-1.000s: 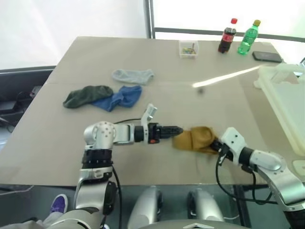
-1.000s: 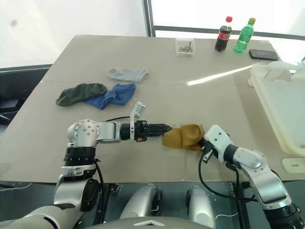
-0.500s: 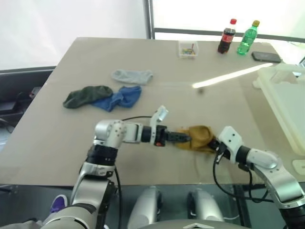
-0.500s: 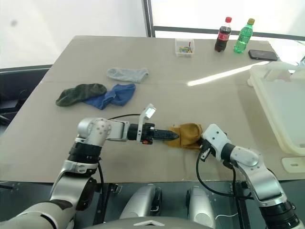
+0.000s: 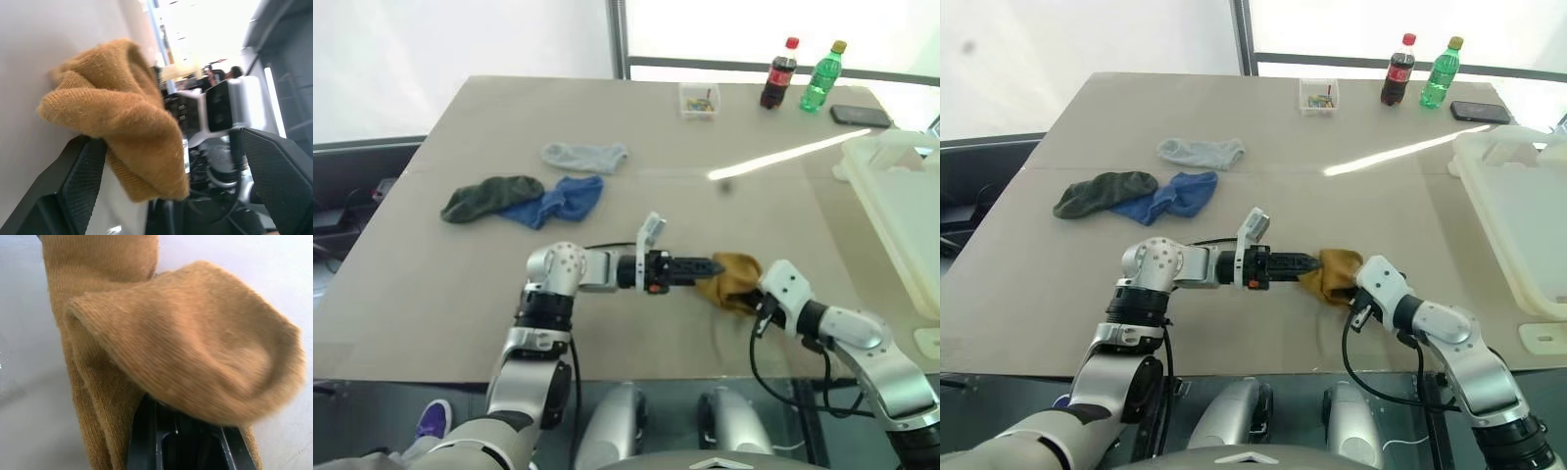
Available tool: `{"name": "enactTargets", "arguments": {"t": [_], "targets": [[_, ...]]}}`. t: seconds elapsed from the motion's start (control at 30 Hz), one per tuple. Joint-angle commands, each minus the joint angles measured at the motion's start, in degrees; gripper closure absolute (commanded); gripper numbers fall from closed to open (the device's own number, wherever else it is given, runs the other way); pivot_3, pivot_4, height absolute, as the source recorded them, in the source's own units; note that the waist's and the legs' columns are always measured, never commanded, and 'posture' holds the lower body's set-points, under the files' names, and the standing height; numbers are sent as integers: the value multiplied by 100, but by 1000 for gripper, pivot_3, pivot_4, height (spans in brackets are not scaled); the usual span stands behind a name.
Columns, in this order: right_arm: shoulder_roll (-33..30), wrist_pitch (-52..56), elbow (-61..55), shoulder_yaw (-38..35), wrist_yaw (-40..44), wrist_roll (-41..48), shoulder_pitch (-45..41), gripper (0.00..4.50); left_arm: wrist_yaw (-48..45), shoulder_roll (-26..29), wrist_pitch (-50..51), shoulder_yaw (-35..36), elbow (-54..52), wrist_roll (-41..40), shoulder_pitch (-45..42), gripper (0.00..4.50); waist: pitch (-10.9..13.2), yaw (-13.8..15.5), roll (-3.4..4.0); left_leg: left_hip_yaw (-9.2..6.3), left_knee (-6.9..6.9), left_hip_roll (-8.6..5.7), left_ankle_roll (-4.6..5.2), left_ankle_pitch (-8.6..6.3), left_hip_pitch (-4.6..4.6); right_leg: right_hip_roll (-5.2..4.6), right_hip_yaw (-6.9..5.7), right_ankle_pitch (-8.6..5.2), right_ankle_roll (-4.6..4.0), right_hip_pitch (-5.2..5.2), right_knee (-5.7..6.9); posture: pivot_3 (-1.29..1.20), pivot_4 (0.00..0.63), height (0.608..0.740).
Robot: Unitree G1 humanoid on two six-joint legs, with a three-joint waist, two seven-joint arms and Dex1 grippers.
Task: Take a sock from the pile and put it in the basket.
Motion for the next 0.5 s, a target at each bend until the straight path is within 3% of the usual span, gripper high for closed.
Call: {"name": "enactTargets", "arguments": {"t": [0.03,0.27,0.5], "targets": [[-23,58,7,137,44,-37,102,4459,-177,-11,31,21,-21,-119,-194,0,0,-5,0,0,0,0,0,0,0,1,0,0,0,0,0,0,150,729],[-190,-34,-75,343,114,-230,165,4459,-339,27,83,8,15,-171,-207,0,0,-2,1,0,-1,0,0,0,0,3,1,0,-1,-1,0,0,150,729],[-184,1,-195,417,115,-272,250,4459,-353,-361,-84,-121,118,-100,-243,0,0,3,0,-3,-1,0,0,0,-2,3,3,0,-1,-1,-2,0,150,729]]}}
